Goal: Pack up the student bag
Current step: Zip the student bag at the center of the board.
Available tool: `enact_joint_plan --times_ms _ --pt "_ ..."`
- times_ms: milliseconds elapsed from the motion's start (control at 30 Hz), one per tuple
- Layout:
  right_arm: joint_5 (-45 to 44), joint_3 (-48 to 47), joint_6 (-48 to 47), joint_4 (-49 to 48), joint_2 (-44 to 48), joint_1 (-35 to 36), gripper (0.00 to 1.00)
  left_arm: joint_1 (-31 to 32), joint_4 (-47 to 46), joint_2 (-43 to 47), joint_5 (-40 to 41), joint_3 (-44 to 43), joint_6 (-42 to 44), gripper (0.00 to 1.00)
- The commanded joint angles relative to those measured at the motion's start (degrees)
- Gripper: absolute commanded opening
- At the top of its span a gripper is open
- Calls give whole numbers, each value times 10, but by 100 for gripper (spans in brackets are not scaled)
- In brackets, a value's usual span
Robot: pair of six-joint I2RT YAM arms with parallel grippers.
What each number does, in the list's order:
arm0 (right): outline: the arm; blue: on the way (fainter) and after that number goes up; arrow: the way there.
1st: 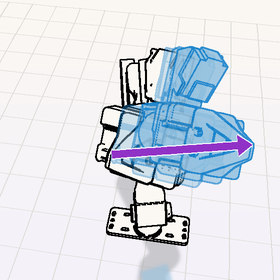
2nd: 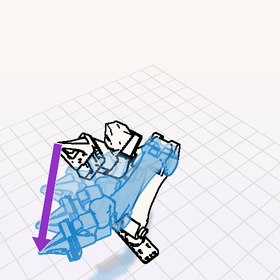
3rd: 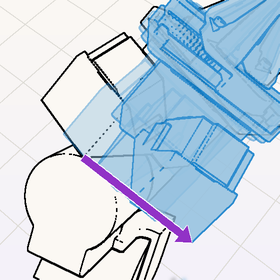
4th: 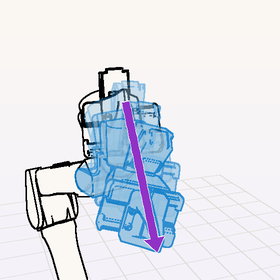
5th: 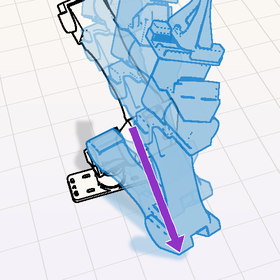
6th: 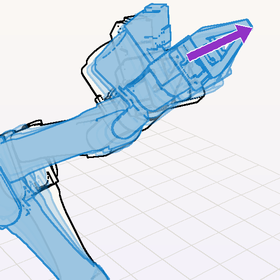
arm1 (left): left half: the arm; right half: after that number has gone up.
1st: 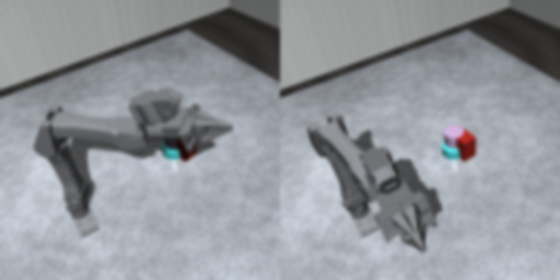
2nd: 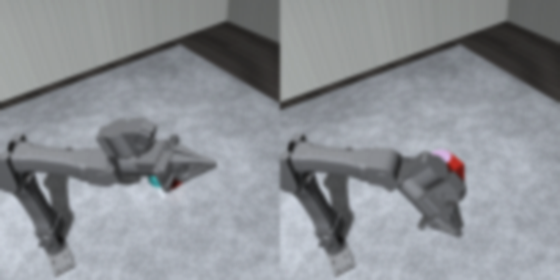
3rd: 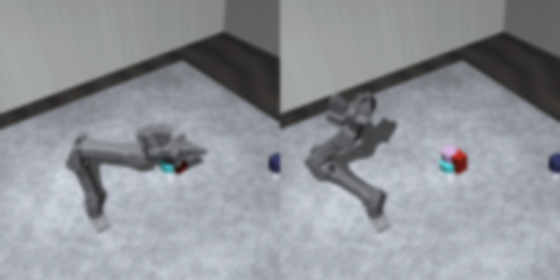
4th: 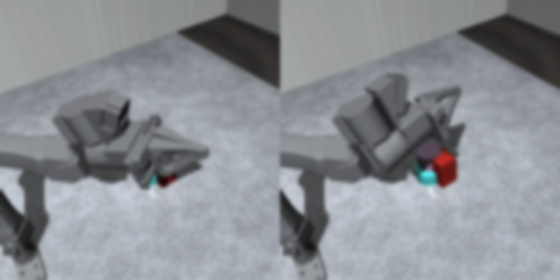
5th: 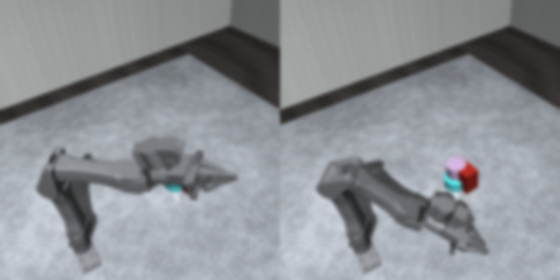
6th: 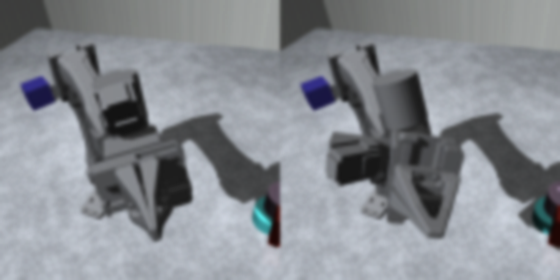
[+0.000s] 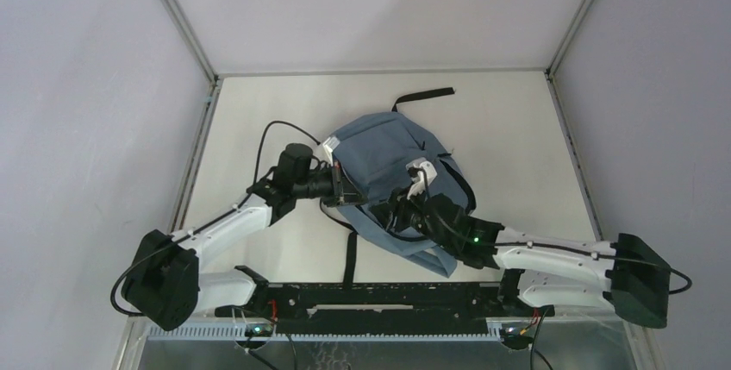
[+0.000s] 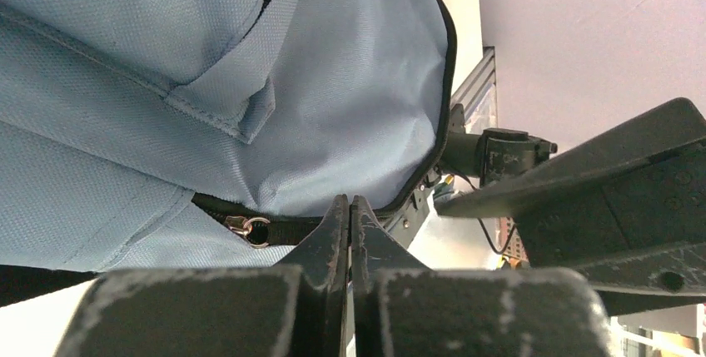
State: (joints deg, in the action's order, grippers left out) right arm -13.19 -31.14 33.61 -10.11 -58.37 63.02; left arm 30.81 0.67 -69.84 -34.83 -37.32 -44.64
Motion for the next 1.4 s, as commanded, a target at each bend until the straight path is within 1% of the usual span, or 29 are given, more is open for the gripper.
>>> enact_joint_plan --times_ms 0,67,133,267,367,633,1000,1367 --pt "-133 27 -106 -202 -39 28 47 2 -13 4 -39 -35 -24 0" --pt "-153 50 -124 -279 -67 48 48 2 -12 4 -39 -35 -25 0" --pt "-167 53 -146 -329 -104 62 49 2 -12 6 -39 -35 -29 0" --pt "-177 54 -159 -404 -159 84 50 0 -12 13 -33 -36 -40 0" --pt "-179 53 -157 -432 -181 92 51 -6 -13 17 -22 -34 -48 0" --pt "-189 46 -152 -460 -226 92 50 -18 -27 22 -24 -24 -55 0" --pt "-173 27 -154 -461 -262 92 49 -37 -34 29 -21 -14 -63 0" --pt "-165 34 -143 -415 -237 101 48 -58 -55 27 -19 15 -70 0"
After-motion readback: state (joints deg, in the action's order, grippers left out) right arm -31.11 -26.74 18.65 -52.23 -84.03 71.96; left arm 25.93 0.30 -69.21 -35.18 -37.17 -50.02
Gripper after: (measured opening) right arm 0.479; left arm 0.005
